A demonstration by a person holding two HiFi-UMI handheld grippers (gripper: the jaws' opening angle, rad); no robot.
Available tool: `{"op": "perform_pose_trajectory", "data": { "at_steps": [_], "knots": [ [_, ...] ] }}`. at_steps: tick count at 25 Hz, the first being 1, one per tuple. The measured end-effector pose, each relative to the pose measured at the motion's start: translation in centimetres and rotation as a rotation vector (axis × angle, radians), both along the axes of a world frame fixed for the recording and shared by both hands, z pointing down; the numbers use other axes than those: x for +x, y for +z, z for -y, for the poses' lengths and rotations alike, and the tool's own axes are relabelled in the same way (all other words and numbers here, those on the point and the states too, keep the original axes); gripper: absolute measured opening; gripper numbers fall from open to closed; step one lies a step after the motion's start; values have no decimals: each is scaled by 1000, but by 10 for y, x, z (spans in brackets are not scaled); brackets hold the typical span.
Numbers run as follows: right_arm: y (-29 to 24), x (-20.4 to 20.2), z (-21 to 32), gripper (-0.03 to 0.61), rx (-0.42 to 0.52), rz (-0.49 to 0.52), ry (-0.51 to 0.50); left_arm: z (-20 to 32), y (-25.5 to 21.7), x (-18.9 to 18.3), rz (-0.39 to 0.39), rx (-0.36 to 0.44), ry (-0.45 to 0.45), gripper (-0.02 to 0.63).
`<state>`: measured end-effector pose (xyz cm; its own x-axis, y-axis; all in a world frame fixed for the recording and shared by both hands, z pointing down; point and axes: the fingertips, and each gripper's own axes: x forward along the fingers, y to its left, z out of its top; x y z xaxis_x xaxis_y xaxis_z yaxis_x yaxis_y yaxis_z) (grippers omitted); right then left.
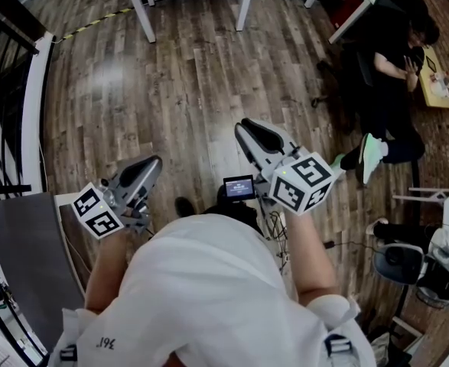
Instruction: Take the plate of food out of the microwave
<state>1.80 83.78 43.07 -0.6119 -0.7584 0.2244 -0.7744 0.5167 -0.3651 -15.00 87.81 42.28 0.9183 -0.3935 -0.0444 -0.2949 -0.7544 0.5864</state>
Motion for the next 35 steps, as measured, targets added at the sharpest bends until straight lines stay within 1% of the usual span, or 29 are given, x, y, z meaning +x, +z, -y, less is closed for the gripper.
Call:
{"op": "perform_pose_trajectory", "data": {
  "at_steps": [2, 5, 9, 12, 13, 17, 19, 22, 28, 35],
  "knots": [
    [2, 4, 1, 60, -15, 42, 11, 0, -1, 2, -14, -12, 12, 6],
    [7, 5, -2, 58, -30, 61, 15, -6, -2, 2, -27, -27, 27, 6],
    [6, -10, -5, 58, -27, 88, 1, -20, -5, -13, -61, -54, 34, 6],
    [3, -17, -1, 58, -29, 112, -3, -24, -7, -22, -73, -52, 20, 6],
    [3, -18, 0, 58, -32, 114, 0, -25, -5, -25, -64, -43, 8, 6],
    [8, -18, 1, 58, -46, 102, 32, -25, 8, -38, 18, -5, -73, 6],
    [9, -13, 1, 58, -51, 105, 48, -23, 10, -40, 16, -12, -107, 8],
    [11, -5, 0, 58, -56, 107, 64, -22, 13, -35, 2, -17, -125, 8],
    [16, 7, -5, 58, -65, 97, 79, -19, 15, -15, 2, -19, -102, 8],
    [21, 45, -1, 58, -70, 89, 88, -7, 20, 30, 26, -23, -79, 8]
  ]
}}
